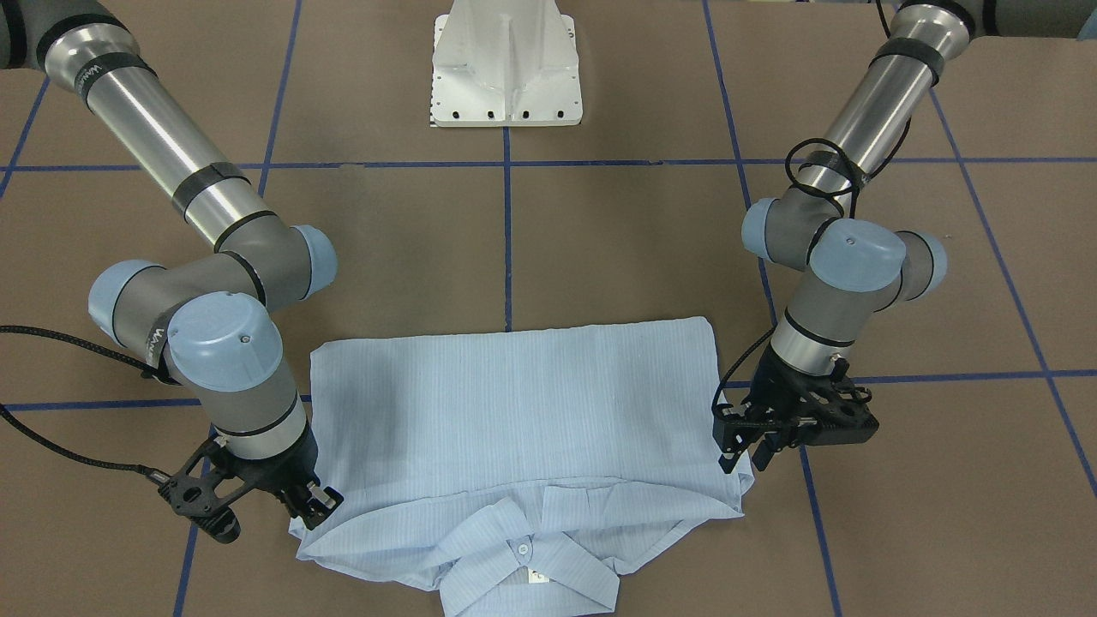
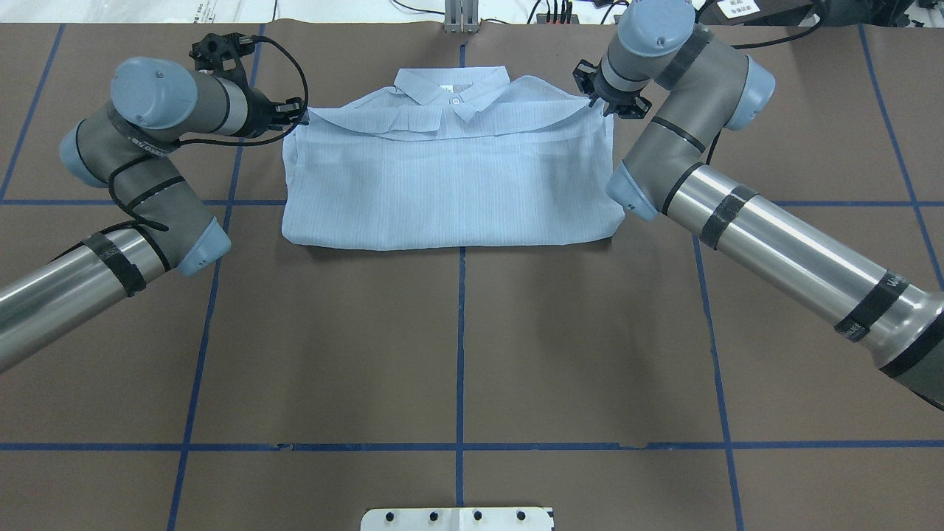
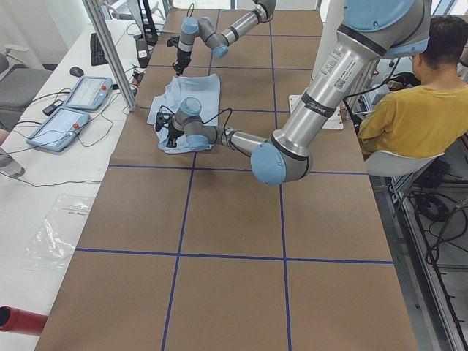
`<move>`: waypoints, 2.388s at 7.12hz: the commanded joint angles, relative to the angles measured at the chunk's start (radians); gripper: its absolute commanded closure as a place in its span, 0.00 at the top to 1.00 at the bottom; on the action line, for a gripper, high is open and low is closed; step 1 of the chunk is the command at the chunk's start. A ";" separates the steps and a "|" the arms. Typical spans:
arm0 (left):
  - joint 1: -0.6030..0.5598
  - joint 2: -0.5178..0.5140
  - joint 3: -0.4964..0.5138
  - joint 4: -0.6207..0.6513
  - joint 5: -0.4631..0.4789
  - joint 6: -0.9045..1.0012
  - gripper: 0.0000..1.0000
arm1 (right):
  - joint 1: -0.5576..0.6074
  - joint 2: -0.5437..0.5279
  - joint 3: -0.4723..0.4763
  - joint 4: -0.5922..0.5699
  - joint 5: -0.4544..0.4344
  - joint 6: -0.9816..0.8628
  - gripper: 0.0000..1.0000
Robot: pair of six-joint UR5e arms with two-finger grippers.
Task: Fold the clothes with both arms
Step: 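Lower the hem near the collar and open both grippers, then grasp the folded shirt's side edge with the right gripper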
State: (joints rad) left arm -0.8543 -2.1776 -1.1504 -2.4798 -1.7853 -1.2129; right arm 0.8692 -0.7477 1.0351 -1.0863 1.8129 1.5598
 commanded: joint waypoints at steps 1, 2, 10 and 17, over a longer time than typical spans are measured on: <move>-0.002 0.068 -0.081 -0.047 -0.005 -0.002 0.54 | -0.024 -0.116 0.212 -0.023 0.029 0.047 1.00; -0.002 0.068 -0.081 -0.048 -0.003 -0.002 0.54 | -0.071 -0.230 0.341 -0.011 0.032 0.107 1.00; 0.000 0.073 -0.081 -0.050 -0.002 -0.001 0.54 | -0.150 -0.371 0.485 -0.020 0.023 0.172 0.73; 0.001 0.073 -0.080 -0.051 -0.002 -0.004 0.54 | -0.148 -0.412 0.618 -0.067 0.057 0.172 0.00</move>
State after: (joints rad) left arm -0.8529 -2.1045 -1.2296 -2.5303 -1.7871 -1.2153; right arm 0.7207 -1.1285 1.5706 -1.1204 1.8480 1.7319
